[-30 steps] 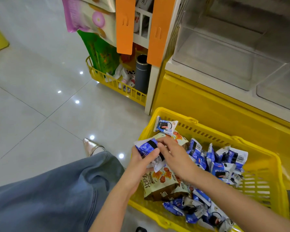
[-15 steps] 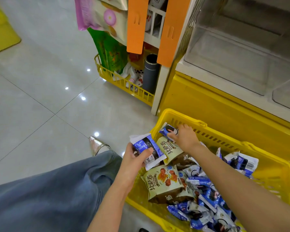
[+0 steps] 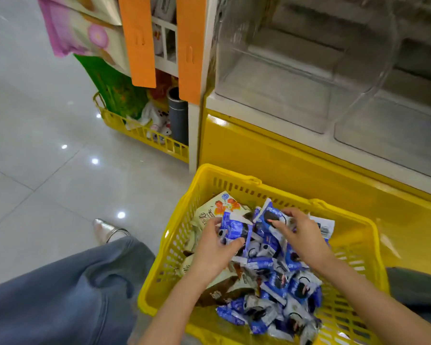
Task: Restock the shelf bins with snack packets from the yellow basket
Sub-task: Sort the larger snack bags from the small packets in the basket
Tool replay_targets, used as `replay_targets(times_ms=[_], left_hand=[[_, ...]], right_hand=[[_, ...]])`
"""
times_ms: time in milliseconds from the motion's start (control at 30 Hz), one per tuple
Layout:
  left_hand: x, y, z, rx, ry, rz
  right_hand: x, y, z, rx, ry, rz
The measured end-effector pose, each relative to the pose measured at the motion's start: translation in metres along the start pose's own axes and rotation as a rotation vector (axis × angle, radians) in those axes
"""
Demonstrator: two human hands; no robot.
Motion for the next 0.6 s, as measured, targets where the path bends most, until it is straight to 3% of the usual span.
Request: replay_targets(times_ms=[233,333,400,433,500,600], left_hand=[[-0.099,-0.041,0.001,-0.012,-0.304,-0.197],[-0.097,-0.047,0.012,-0.178,-0.516,-0.068],[-0.087,-0.042,0.024,-0.369,-0.717,0.058],[-0.083,-0.036,0.027,-0.444,-0.766,0.078],[-0.080,-0.021,0.021,-0.492,-0.786,-0.038],[-0.086,0.005,-0.021,-0.362,-0.816,-0.416]], right_hand=[[0.049,0.002,0.068,-0.210,-0.022,0.118],[0.049,0.016,0.086,-0.281,0.122,0.059],[0.052,0.029,0.083,-0.203,0.251,0.149],[0.050,0.037,0.076,-0.146,0.199,0.196],[0.030,0.054,0.062,-0.042,0.034,0.133],[-0.028,0.086,0.059,-0.007,-0.062,-0.231]])
Point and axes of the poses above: each hand's wrist, its own y-axis away from the middle knuckle, its own x-axis out of the back of the hand, z = x × y, the point moved 6 cm from there along -y, towards the middle knuckle
